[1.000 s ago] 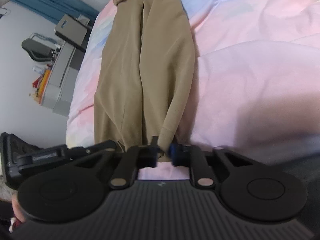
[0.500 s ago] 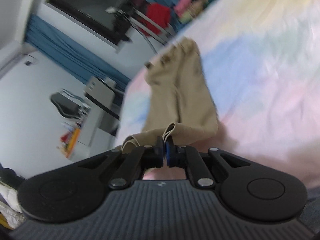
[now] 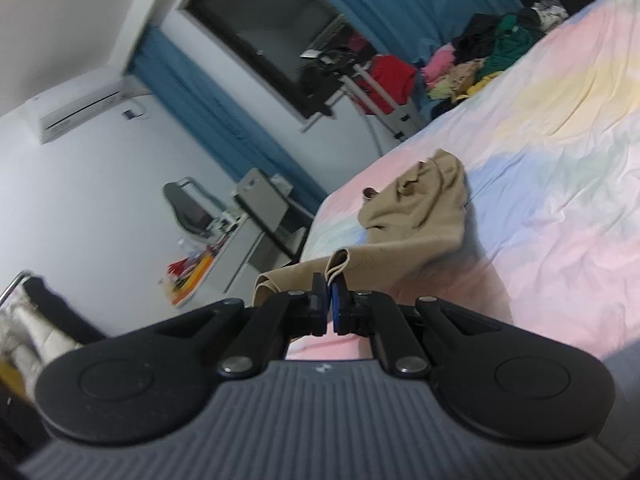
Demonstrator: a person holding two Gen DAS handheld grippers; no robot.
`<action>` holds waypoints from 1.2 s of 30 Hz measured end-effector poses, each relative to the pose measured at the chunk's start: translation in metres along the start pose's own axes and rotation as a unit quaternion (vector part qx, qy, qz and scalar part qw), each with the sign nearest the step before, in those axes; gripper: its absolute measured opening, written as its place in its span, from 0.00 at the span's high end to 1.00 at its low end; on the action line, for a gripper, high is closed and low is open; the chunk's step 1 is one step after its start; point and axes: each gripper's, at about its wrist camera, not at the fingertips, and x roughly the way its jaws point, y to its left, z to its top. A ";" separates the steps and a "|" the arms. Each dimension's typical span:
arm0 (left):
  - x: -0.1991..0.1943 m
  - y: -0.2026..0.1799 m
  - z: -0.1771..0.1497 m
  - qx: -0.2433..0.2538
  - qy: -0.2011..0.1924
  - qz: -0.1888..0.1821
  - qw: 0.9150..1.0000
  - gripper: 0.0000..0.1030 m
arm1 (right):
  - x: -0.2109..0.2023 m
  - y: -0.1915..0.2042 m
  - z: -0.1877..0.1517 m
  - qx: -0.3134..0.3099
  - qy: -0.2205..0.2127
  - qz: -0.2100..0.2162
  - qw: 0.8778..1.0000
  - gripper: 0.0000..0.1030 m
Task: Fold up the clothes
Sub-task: 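Grasp the hem end with the left tool while the right tool grasps beside it, lift, then fold the hem end over toward the collar and open both tools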
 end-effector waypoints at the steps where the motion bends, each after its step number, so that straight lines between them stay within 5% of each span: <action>1: -0.004 -0.001 -0.005 0.000 0.001 0.003 1.000 0.93 | -0.006 -0.003 -0.007 0.005 0.004 0.002 1.000 0.95; 6: -0.024 -0.009 -0.031 0.001 0.009 0.016 1.000 0.93 | -0.017 -0.017 -0.027 0.029 0.020 0.008 0.999 0.95; 12: -0.009 -0.007 -0.012 0.008 0.001 0.035 0.999 0.93 | 0.018 -0.025 -0.007 0.044 0.014 0.008 0.999 0.95; 26: 0.153 0.037 0.118 0.054 0.006 0.145 0.988 0.93 | 0.174 -0.056 0.058 0.034 0.002 -0.076 0.997 0.94; 36: 0.262 0.120 0.130 0.084 0.041 0.220 0.971 0.93 | 0.272 -0.117 0.058 0.027 0.033 -0.124 0.991 0.94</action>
